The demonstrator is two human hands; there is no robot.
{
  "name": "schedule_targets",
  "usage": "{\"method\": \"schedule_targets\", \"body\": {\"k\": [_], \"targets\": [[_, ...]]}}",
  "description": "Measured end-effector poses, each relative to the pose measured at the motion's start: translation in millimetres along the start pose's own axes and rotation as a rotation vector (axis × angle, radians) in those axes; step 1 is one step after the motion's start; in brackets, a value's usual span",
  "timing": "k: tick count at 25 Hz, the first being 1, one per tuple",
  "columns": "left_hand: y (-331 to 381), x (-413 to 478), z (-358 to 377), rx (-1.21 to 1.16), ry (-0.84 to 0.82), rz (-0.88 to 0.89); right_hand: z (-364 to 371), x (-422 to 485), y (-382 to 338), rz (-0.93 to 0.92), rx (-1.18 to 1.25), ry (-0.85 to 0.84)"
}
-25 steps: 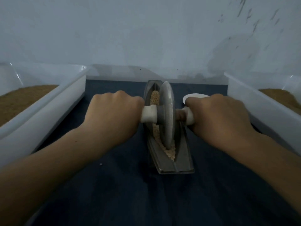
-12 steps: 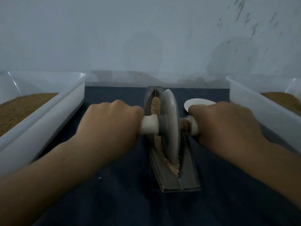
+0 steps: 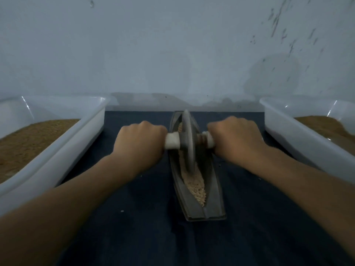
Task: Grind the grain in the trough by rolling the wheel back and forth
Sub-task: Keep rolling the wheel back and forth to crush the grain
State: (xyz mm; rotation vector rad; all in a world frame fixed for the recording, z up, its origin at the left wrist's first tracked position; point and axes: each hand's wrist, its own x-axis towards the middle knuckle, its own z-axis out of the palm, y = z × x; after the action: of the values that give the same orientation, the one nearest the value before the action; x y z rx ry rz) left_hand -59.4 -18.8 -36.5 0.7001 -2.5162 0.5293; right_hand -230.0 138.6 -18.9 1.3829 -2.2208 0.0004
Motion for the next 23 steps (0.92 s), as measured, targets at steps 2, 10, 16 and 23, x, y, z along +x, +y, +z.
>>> {"method": "schedule_targets", "body": {"k": [2, 10, 16, 23], "targets": [[-1, -25, -15, 0.025, 0.123, 0.126, -3, -38, 2, -0.065, -0.02, 0.138], [1, 38, 13, -0.021, -0.069, -0.111, 16, 35, -9, 0.124, 0.003, 0.009], [0, -18, -12, 0.018, 0.115, 0.102, 8, -25, 2, -0.042, 0.004, 0.129], [6, 18, 3, 0.054, -0.043, -0.071, 19, 12, -1, 0.051, 0.018, 0.067]]}}
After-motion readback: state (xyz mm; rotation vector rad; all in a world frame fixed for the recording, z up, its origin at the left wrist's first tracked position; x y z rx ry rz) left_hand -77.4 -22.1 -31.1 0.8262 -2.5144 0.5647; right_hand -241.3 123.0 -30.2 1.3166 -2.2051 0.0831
